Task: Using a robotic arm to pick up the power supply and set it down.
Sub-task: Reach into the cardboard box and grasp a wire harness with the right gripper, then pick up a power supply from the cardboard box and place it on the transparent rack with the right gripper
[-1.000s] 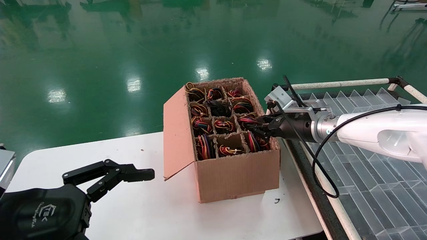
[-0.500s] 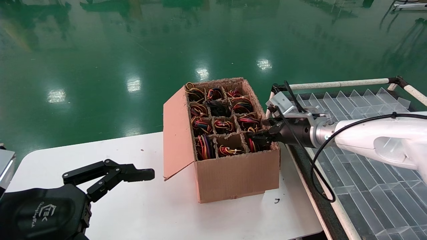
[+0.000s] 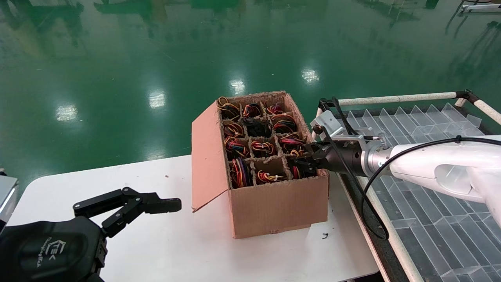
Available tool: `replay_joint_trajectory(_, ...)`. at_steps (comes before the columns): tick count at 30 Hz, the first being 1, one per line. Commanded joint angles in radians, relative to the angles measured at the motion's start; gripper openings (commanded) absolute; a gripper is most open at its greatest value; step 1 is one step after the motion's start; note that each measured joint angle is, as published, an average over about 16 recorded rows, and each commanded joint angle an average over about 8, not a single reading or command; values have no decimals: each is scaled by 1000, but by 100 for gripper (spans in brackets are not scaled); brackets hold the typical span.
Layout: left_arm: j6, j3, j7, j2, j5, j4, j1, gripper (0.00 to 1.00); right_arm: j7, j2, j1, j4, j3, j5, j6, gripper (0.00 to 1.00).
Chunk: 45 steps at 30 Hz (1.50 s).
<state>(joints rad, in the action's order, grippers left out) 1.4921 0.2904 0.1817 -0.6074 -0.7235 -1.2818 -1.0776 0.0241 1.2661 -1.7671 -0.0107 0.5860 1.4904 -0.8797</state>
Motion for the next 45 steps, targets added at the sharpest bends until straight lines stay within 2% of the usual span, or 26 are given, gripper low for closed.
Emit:
replay_joint_trajectory(1,0,0,0,0,0,0,0,100,2,-2,1,1,-1,-1,-1,0)
replay_joint_trajectory(12,0,1,0,0,1,0,0,100,12,-1,15,2,-4,-6,24,0)
replay_joint_trajectory(27,-1,2,-1,1,1,0,0,100,31,-16,15,4,-10,-14,0,0)
replay_joint_trajectory(35,-1,2,-1,1,2,0,0,100,39,-29,-24,20,-16,-23,-47,0)
replay_joint_trajectory(45,-1,3,-1,1,2,0,-1,100,51,-56,-126,47,-29,-42,-156,0)
